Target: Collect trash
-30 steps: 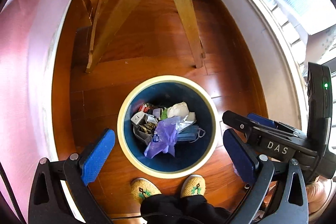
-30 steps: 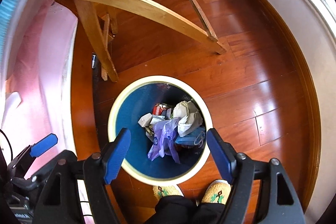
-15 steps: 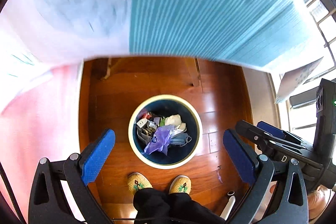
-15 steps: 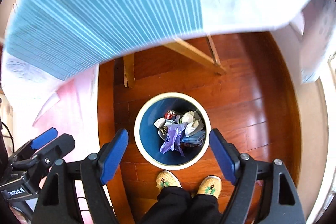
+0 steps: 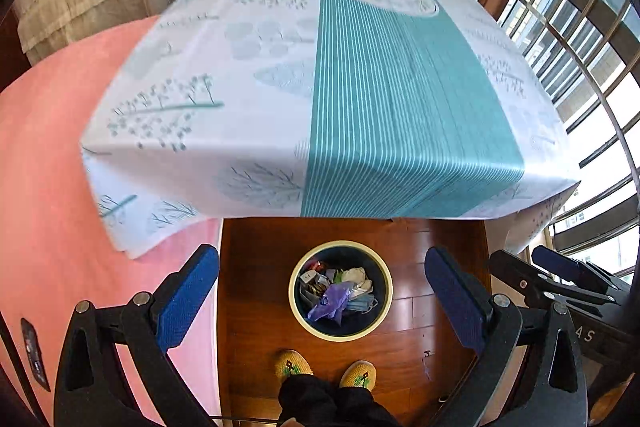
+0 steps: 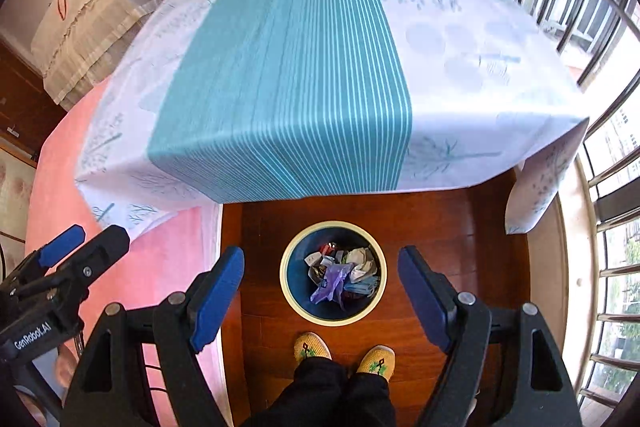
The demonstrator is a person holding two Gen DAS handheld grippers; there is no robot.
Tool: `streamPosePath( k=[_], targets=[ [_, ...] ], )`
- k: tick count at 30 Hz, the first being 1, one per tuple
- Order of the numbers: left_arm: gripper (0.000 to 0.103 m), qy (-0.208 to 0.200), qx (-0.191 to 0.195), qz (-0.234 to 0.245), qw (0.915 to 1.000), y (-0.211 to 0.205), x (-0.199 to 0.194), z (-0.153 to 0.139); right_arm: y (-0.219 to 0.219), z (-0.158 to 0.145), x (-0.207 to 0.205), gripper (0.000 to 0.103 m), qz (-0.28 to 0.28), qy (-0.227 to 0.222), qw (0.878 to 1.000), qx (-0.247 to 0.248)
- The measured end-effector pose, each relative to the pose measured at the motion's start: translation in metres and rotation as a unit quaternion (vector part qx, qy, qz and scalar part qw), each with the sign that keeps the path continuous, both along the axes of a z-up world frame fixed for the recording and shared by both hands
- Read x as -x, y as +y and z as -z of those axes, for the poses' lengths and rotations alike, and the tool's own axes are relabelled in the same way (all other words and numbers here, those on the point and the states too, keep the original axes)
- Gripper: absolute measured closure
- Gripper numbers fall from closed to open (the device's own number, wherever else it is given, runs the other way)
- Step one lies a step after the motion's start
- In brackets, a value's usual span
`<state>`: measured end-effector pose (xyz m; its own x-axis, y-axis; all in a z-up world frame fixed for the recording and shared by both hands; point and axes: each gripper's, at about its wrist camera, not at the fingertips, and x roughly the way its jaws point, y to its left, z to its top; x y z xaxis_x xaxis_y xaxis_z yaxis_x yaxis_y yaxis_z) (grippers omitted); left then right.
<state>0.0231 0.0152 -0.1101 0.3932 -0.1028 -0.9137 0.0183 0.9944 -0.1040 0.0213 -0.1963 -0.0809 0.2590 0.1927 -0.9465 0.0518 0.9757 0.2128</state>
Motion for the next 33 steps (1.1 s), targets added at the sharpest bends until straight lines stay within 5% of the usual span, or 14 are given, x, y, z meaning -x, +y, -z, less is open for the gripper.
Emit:
streamPosePath(
  k=[16,33],
  targets=[
    [0.001,-0.059,-0.021,-0.024,0.9977,-0.001,0.008,-0.131,-0.004,-0.129,-0.005,0.023,-0.013,-0.069,0.998,-0.009],
    [0.002,-0.095,-0.035,-0.031,0.9943,-0.022,0.034,-0.177,-0.004,-0.176,0.017,0.023,-0.02,-0.123,0.992,0.001]
  ],
)
